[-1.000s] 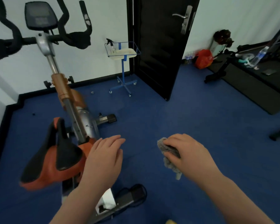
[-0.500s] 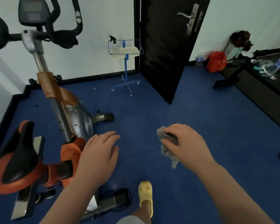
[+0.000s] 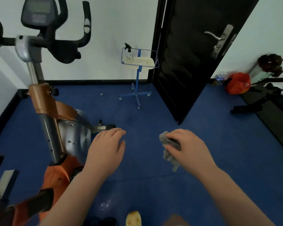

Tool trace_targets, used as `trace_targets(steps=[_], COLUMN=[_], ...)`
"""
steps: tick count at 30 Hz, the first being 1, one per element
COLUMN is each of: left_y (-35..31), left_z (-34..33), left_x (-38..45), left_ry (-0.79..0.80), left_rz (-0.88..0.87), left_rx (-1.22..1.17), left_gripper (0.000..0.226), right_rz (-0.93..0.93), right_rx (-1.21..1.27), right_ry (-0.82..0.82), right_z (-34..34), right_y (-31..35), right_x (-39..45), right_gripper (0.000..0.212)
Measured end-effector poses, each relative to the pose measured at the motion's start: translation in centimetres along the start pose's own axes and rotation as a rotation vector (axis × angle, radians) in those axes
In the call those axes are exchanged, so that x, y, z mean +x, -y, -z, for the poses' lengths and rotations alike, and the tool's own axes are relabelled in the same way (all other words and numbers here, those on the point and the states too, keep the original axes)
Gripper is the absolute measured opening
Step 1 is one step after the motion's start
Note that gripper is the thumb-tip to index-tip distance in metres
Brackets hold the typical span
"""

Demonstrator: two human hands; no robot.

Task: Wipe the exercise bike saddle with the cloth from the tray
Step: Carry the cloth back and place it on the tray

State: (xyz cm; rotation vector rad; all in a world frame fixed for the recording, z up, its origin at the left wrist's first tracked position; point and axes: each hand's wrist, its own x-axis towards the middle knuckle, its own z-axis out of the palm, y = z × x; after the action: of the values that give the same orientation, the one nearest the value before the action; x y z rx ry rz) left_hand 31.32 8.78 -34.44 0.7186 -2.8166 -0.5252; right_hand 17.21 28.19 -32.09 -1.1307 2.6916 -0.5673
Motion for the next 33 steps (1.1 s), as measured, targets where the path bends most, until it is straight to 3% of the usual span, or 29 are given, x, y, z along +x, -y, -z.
trace_targets(steps=[21,28,33], left_y=[-6.5,-2.1,1.4], left_z=[-4.4,-5.7,-5.5], left_x=[30.8,39.2,48.5], left_ry=[-0.014,0.057,0.067], left_rz=[0.074,0.164,0.098], left_rx=[-0.026,-0.028,-0.043], left_gripper=[0.033,0.03,0.03], right_rz=[0.191,0.201,0.151], right_rx=[-0.036,0.0,0.006], right_ry=[0.047,0.098,0.112], right_z=[5.9,5.2,4.2], right_y=[-12.9,-13.7,-13.2], right_x=[32.4,43.2,52.1], right_gripper=[0.028,0.028,0.029])
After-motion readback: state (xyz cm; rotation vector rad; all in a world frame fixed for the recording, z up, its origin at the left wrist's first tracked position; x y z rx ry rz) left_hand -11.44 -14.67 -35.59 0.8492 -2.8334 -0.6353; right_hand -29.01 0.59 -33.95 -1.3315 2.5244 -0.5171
